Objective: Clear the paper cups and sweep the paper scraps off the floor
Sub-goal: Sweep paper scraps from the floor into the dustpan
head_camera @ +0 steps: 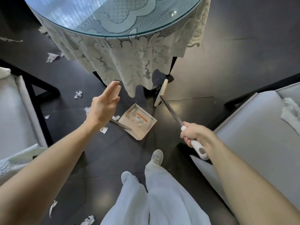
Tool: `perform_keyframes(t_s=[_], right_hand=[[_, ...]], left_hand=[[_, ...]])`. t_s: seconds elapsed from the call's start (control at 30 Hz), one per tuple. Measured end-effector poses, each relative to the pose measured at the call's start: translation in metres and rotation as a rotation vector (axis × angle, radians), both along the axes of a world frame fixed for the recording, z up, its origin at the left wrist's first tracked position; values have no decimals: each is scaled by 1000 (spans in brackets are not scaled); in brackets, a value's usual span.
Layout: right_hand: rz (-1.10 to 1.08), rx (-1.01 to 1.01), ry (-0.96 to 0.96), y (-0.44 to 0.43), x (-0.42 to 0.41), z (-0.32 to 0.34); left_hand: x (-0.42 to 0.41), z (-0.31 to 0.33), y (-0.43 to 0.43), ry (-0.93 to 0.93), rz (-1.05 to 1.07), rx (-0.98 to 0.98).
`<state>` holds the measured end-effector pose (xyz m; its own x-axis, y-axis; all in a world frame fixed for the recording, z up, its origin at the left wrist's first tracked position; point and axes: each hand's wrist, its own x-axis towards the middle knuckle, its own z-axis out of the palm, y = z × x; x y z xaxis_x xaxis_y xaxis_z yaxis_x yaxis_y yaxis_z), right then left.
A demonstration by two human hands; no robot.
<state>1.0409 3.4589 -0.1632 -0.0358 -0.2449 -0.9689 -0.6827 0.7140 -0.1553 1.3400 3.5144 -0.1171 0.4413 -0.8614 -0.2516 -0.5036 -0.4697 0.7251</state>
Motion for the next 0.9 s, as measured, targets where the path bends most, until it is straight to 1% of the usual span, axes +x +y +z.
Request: perform_keyframes(t_s=[0.07, 0.17, 0.23, 0.3, 0.53, 0.67, 0.8, 0.9], right_hand=[[45, -4, 5, 20, 7, 0], [22, 20, -7, 46, 18, 13], [-9, 50, -27, 67, 25, 31], [18, 51, -32, 92, 28, 53], [121, -56, -29, 150, 40, 118], [218, -117, -25, 166, 59, 138], [256, -163, -25, 163, 76, 150], [302, -157, -45, 156, 97, 151]], left_hand=[[1, 1, 3, 11, 8, -21], [0, 2, 8, 27, -5, -26], [-4, 3, 16, 64, -28, -37], [-6, 4, 35, 84, -25, -39], [6, 11, 116, 105, 72, -60], [21, 15, 153, 163, 136, -103], [35, 20, 192, 158, 177, -120], [45, 22, 226, 164, 276, -113]])
